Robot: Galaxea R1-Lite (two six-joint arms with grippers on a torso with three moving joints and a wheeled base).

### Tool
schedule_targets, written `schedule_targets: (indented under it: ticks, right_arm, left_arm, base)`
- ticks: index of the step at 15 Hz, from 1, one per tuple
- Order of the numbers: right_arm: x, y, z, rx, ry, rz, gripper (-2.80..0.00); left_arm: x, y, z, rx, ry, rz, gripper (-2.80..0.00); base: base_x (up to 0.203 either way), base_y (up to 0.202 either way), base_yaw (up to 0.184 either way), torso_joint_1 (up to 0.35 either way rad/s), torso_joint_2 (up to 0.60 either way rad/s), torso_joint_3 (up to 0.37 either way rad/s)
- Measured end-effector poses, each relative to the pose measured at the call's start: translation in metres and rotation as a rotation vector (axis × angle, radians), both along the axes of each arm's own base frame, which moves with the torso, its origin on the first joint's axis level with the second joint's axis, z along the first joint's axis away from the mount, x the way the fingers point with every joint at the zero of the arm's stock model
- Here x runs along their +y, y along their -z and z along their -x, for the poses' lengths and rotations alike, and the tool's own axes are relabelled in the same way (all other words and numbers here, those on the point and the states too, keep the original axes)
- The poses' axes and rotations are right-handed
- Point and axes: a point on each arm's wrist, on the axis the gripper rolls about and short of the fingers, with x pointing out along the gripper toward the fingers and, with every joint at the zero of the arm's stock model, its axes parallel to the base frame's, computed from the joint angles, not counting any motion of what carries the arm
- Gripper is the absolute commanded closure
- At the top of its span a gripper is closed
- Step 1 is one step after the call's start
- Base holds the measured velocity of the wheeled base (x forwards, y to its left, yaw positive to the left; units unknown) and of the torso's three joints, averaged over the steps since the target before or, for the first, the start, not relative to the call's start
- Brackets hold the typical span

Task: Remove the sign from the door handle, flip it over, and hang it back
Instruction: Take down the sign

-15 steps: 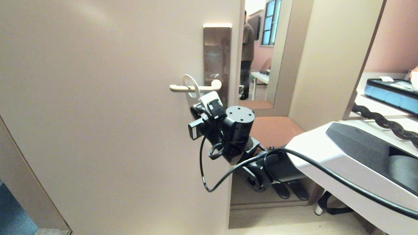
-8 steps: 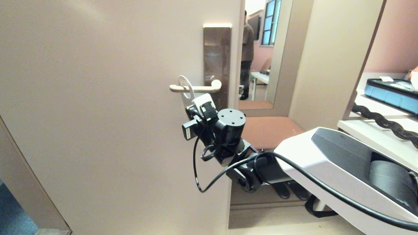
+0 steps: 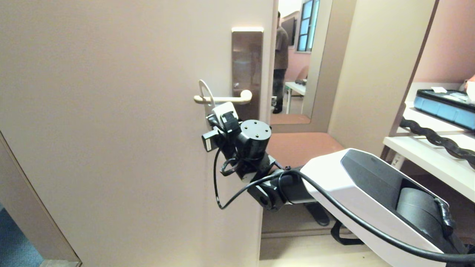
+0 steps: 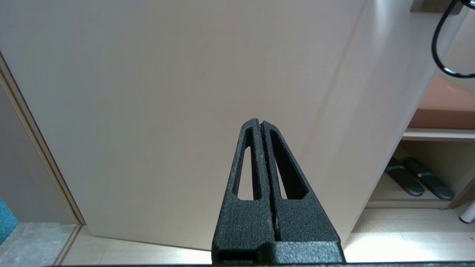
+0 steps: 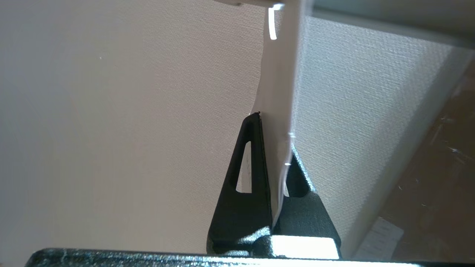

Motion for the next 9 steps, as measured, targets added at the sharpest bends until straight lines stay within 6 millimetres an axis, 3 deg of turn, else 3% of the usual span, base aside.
schedule_targets:
  ticks: [9]
  right_arm:
    - [0.0052,0.0042,-0.0015,-0.006,-0.004,-0.003,0.0]
  left_arm:
    - [0.0,0.0,0.0,0.0,0.0,0.0,0.0]
  base:
    - [0.0,0.0,0.0,0.0,0.0,0.0]
